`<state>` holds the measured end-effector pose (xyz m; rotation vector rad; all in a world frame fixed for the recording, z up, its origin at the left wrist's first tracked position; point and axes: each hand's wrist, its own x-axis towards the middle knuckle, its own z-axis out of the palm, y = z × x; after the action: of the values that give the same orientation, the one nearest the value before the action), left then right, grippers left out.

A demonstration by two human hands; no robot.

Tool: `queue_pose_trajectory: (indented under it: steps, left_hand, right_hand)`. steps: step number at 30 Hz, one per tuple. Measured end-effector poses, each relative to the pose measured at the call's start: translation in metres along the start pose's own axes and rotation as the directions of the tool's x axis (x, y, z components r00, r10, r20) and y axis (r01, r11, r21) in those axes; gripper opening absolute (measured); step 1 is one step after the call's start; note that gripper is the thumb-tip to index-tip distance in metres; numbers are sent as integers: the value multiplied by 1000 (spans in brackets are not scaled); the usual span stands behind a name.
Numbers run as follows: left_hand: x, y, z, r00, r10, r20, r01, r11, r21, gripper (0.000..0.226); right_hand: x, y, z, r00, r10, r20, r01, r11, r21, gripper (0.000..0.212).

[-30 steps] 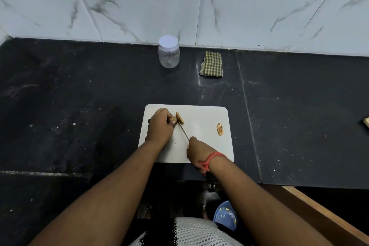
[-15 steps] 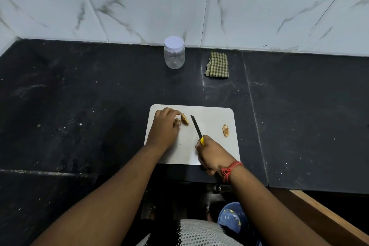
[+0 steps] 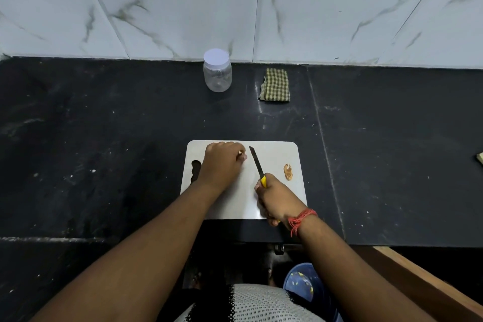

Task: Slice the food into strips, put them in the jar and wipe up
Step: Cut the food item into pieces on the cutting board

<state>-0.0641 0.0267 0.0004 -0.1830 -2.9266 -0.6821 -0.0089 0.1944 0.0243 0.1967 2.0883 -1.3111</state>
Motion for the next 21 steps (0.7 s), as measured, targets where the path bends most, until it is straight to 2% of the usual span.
queue_pose_trajectory:
  steps: [3, 8, 14, 16, 21]
  left_hand:
    - [-2, 8, 3, 995, -103, 12, 104, 976, -190, 21]
    - [-12, 7, 14, 987, -91, 135, 109, 985, -135, 17]
    - [-24, -7, 13, 998, 46, 43, -49, 997, 66, 26]
    - [-27, -13, 8, 997, 69, 38, -71, 996, 62, 29]
    - [-30, -22, 0, 990, 62, 130, -60, 998, -18, 31]
  right_hand:
    - [3, -2, -2, 1000, -14, -28, 14, 1000, 9, 12]
    - [8, -1, -1, 1000, -4, -30, 5, 1000, 30, 12]
    - [10, 0, 2, 1000, 2, -22, -1, 1000, 18, 10]
    - [11, -1, 2, 1000, 4, -19, -4, 1000, 21, 11]
    - [10, -3, 4, 1000, 13, -12, -13, 1000, 24, 12]
